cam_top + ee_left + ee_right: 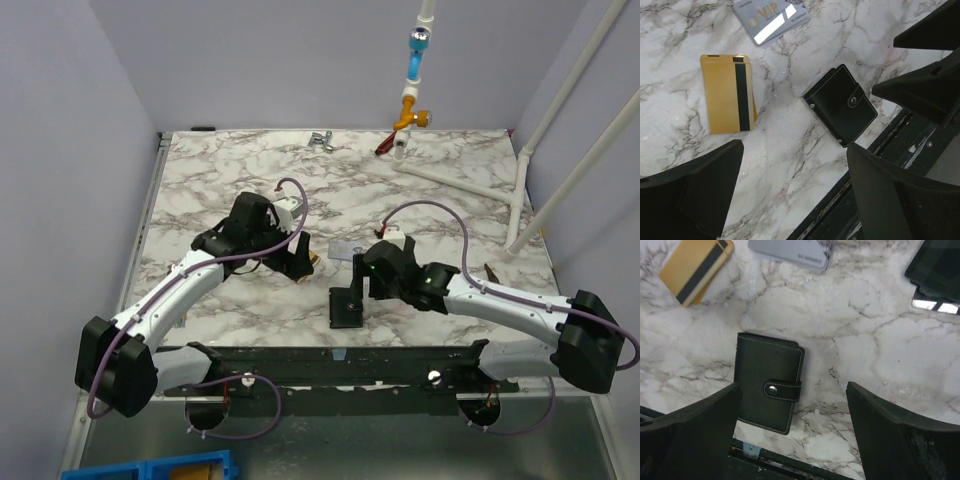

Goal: Put the credit cards into the card holder
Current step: Open the card holder at the center of the board.

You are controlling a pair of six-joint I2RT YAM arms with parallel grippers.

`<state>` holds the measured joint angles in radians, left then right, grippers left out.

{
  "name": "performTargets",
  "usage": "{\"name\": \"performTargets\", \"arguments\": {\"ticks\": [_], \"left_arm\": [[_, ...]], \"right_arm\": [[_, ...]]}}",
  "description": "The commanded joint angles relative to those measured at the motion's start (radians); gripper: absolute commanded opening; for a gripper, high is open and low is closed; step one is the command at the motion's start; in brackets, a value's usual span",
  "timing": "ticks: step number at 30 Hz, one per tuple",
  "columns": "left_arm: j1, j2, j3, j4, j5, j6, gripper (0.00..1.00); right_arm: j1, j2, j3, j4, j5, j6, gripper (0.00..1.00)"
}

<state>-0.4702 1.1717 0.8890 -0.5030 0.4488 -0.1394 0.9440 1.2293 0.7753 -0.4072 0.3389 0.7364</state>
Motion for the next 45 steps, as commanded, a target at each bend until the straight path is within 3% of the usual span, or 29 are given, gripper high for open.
{"name": "performTargets", "arguments": {"ticks": [1, 5, 17, 28, 32, 40, 45], "left_arm": [[-0.022, 0.063, -0.019, 0.052, 0.054, -0.058, 0.87], [-0.022, 0.07, -0.031, 0.091, 0.05, -0.036, 0.99], [-0.022, 0.112, -0.036, 0.104, 0.092, -0.064, 0.99], [-0.023, 0.17, -0.049, 0.13, 0.145, -0.078, 0.9], [-0.025, 0.202, -0.048, 0.139, 0.17, -0.083, 0.87], [-0.032, 0.27, -0.037, 0.182, 0.173, -0.126, 0.85], [-0.035, 0.298, -0.054, 0.211, 0.185, -0.167, 0.83]], "right_arm": [[0.025, 0.018, -0.039, -0.009, -0.071, 0.0, 0.87], [0.035, 0.059, -0.055, 0.041, -0.103, -0.008, 0.82], [0.114, 0.256, -0.011, 0.057, -0.042, -0.035, 0.77], [0.115, 0.288, -0.047, 0.159, -0.006, -0.03, 0.54], [0.115, 0.259, -0.044, 0.192, -0.008, -0.046, 0.55], [0.115, 0.232, -0.03, 0.189, 0.012, -0.045, 0.67], [0.116, 0.272, -0.012, 0.198, 0.027, -0.057, 0.68]]}}
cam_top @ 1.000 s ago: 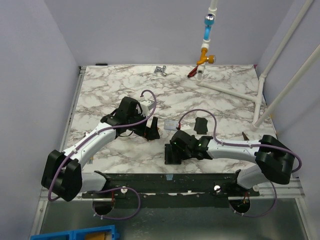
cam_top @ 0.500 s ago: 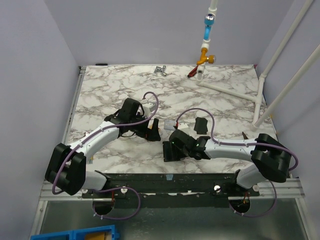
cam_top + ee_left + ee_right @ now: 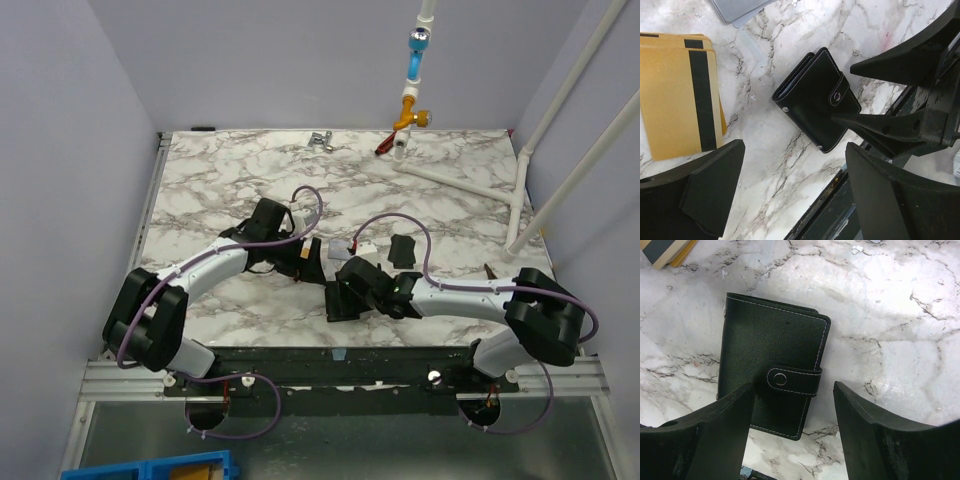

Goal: Put the credit cards into the card holder
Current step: Open the card holder at the center of the board.

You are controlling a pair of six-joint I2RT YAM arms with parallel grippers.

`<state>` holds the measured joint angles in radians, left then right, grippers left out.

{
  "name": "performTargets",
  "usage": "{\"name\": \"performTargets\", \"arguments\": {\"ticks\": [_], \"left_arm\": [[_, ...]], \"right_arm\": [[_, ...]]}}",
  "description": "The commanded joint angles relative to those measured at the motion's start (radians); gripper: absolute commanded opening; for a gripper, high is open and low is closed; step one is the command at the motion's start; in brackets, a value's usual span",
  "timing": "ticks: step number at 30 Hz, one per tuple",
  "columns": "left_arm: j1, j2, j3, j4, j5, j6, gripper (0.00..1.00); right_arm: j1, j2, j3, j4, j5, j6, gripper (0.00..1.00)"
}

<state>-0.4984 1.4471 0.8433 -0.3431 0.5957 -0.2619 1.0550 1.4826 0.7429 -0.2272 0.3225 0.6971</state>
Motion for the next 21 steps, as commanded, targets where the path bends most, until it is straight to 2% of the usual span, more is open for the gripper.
{"name": "performTargets", "arguments": {"ticks": [1, 12, 16, 21], "left_arm": [[-0.008, 0.025, -0.014, 0.058, 0.042, -0.05, 0.82], [-0.043, 0.022, -0.044, 0.085, 0.019, -0.054, 0.76], [-0.051, 0.042, -0.033, 0.079, 0.008, -0.051, 0.74], [-0.051, 0.059, -0.014, 0.068, 0.0, -0.043, 0.71]], "right_arm": [[0.004, 0.032, 0.025, 0.022, 0.043, -0.019, 0.67], [0.003, 0.073, 0.037, 0.065, 0.117, -0.031, 0.58], [0.003, 0.056, 0.046, 0.068, 0.119, -0.053, 0.58], [0.003, 0.024, 0.055, 0.07, 0.115, -0.08, 0.7]]}}
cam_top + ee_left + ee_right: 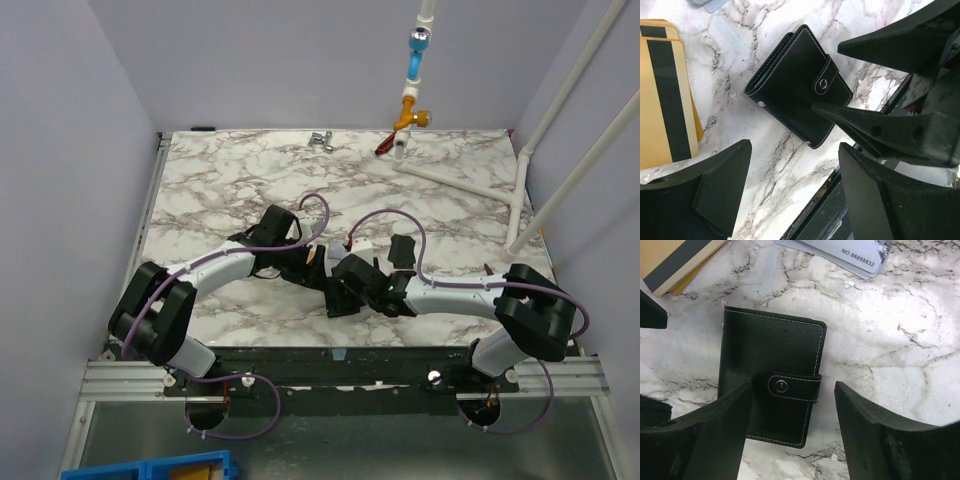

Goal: Put the credit cards into the card holder
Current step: Open the card holder at the center of the board.

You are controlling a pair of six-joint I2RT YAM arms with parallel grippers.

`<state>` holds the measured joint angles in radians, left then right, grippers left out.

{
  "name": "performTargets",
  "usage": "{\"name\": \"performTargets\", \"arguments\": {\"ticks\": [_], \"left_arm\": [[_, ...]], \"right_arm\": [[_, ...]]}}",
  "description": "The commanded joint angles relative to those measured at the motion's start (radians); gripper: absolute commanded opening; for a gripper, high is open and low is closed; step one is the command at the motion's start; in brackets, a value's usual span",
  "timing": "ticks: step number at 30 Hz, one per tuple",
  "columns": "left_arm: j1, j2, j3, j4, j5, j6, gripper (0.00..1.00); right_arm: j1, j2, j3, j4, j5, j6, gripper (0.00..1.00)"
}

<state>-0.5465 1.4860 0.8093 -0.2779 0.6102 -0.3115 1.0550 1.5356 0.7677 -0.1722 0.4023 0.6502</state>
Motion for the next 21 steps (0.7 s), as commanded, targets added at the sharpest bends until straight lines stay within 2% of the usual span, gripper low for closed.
{"name": "performTargets", "arguments": {"ticks": [1, 7, 15, 21], "left_arm": [[-0.003, 0.021, 0.022, 0.002, -0.015, 0.006, 0.7], [-0.001, 0.007, 0.025, -0.004, -0.013, 0.011, 0.68], [0.003, -0.008, 0.019, -0.017, -0.021, 0.017, 0.68], [0.003, 0.007, 0.02, -0.014, -0.03, 0.007, 0.68]], "right_arm": [[0.002, -0.028, 0.033, 0.015, 0.033, -0.037, 0.71], [0.002, 0.029, 0.042, 0.037, 0.029, -0.037, 0.7], [-0.013, 0.089, 0.028, 0.073, 0.048, -0.03, 0.59], [-0.024, 0.055, -0.026, 0.102, 0.056, -0.003, 0.4]]}}
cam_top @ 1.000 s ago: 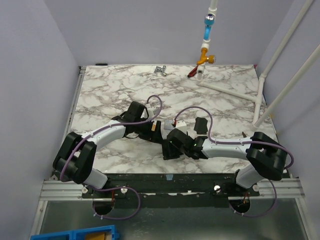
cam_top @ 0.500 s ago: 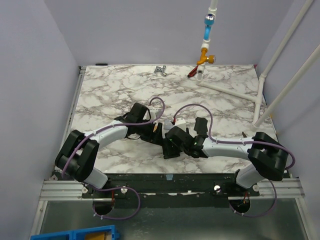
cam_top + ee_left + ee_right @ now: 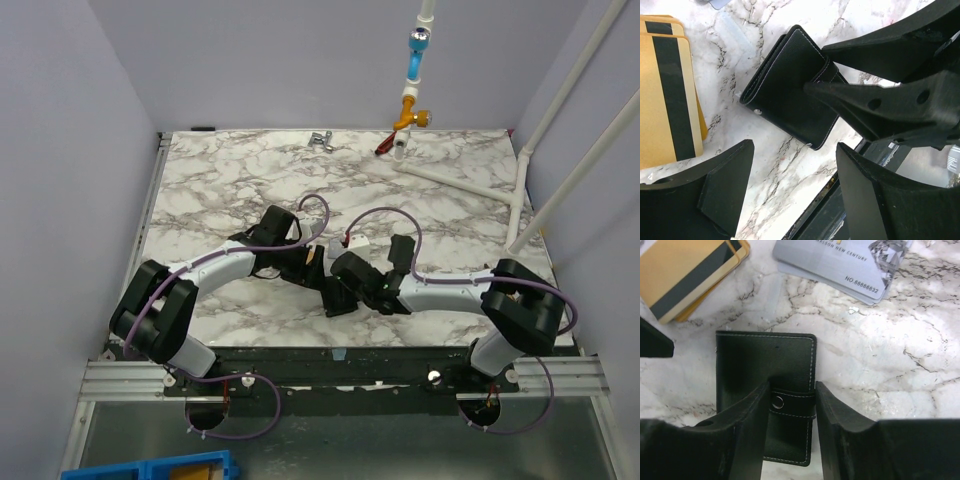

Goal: Put the credit cards into the card holder
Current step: Open the card holder at the center of the board.

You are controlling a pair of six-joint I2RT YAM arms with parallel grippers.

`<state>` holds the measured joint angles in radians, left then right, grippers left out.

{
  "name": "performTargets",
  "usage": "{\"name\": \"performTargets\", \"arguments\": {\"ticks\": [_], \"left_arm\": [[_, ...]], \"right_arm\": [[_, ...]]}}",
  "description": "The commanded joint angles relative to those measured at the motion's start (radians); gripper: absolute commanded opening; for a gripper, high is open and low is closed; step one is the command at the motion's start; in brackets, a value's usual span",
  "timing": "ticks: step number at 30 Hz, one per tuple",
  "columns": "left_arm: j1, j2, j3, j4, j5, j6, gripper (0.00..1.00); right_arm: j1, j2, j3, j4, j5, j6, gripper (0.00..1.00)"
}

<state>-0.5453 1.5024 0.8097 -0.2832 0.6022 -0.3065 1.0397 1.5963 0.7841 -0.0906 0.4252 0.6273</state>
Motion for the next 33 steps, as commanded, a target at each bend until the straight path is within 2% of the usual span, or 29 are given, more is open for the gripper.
{"name": "performTargets", "arguments": {"ticks": [1, 12, 17, 23, 29, 33], "left_arm": [[0.002, -0.004, 0.021, -0.007, -0.024, -0.002, 0.68], [-0.037, 0.088, 0.064, -0.016, -0.046, -0.024, 0.73], [-0.078, 0.124, 0.089, -0.037, -0.076, -0.022, 0.79], [-0.107, 0.152, 0.096, -0.037, -0.083, -0.035, 0.8], [-0.114, 0.208, 0.14, 0.006, -0.04, -0.071, 0.72], [-0.132, 0.237, 0.173, 0.045, 0.0, -0.097, 0.7]], "right_arm": [[-0.009, -0.016, -0.056, 0.025, 0.03, 0.027, 0.37], [-0.035, -0.136, -0.228, 0.083, -0.05, 0.165, 0.01], [-0.077, -0.173, -0.272, 0.117, -0.091, 0.227, 0.01], [-0.173, -0.209, -0.355, 0.147, -0.157, 0.296, 0.01], [-0.191, -0.219, -0.375, 0.157, -0.175, 0.307, 0.01], [-0.191, -0.198, -0.37, 0.16, -0.183, 0.307, 0.01]]}}
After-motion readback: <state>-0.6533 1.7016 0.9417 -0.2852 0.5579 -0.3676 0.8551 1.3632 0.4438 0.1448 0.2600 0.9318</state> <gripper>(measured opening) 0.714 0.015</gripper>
